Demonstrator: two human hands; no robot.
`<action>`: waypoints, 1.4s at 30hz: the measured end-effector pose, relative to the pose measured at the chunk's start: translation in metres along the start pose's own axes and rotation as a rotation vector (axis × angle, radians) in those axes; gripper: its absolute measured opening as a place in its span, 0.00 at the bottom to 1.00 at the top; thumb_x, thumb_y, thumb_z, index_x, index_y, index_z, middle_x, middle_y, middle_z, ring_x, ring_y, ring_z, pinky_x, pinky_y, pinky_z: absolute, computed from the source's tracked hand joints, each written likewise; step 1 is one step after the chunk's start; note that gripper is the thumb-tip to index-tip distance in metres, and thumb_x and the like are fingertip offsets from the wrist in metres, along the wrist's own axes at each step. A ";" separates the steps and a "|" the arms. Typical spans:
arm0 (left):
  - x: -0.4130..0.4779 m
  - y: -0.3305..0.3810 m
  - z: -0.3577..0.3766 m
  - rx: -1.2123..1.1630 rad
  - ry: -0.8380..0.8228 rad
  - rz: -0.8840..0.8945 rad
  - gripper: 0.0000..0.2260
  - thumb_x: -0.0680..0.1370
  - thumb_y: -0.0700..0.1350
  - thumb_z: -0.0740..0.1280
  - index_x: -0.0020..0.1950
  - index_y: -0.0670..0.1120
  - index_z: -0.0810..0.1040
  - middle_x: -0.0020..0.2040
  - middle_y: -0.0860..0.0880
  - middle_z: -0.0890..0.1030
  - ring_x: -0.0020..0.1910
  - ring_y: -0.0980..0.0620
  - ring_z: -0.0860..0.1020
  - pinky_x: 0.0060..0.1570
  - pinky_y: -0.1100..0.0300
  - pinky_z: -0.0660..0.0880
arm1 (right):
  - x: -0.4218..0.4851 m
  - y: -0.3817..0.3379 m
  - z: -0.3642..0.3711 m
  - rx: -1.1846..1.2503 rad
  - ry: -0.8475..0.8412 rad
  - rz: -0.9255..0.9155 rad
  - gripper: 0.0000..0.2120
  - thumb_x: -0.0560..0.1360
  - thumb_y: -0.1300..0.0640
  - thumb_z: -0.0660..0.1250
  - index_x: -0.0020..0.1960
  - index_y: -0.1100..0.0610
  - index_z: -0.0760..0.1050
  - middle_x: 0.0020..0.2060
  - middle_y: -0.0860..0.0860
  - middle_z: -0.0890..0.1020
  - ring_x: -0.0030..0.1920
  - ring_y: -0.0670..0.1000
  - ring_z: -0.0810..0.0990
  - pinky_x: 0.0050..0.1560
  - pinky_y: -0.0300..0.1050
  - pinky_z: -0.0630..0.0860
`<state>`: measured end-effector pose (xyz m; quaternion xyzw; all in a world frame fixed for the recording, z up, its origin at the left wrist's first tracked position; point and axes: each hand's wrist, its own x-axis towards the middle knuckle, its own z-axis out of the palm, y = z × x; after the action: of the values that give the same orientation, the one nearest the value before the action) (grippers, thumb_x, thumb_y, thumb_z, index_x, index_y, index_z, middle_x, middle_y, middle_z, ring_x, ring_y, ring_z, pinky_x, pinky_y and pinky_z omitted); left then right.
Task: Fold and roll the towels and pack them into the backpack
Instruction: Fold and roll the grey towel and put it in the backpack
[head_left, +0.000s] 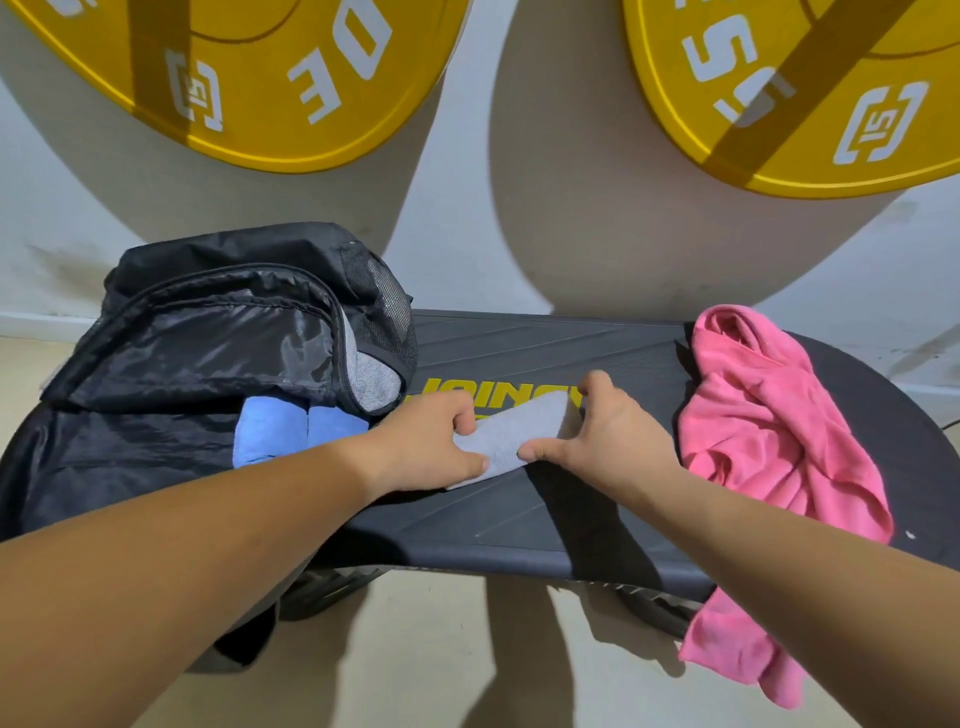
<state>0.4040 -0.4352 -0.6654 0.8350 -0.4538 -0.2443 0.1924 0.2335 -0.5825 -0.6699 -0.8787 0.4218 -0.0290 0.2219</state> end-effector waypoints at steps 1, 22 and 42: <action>-0.001 0.001 0.001 -0.022 0.007 -0.018 0.15 0.68 0.51 0.78 0.43 0.49 0.72 0.40 0.55 0.74 0.38 0.51 0.71 0.38 0.56 0.68 | 0.000 0.001 0.000 0.082 -0.031 0.086 0.38 0.60 0.30 0.78 0.54 0.55 0.70 0.47 0.49 0.79 0.48 0.55 0.80 0.45 0.52 0.79; -0.095 0.051 -0.083 -0.991 0.012 -0.262 0.11 0.77 0.43 0.74 0.50 0.43 0.72 0.51 0.34 0.83 0.46 0.42 0.85 0.53 0.40 0.83 | -0.041 -0.117 -0.060 1.061 -0.274 0.187 0.29 0.71 0.37 0.74 0.57 0.61 0.78 0.50 0.58 0.87 0.48 0.59 0.88 0.49 0.58 0.85; -0.197 -0.150 -0.102 -0.662 0.668 -0.574 0.10 0.76 0.45 0.74 0.54 0.48 0.78 0.50 0.48 0.81 0.42 0.56 0.79 0.30 0.72 0.72 | -0.044 -0.244 0.059 -0.116 0.083 -0.713 0.15 0.76 0.54 0.70 0.61 0.58 0.80 0.61 0.58 0.80 0.64 0.61 0.77 0.61 0.54 0.77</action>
<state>0.4704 -0.1800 -0.6181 0.8522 -0.0210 -0.1386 0.5040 0.3973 -0.3947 -0.6154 -0.9797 0.0985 -0.1163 0.1301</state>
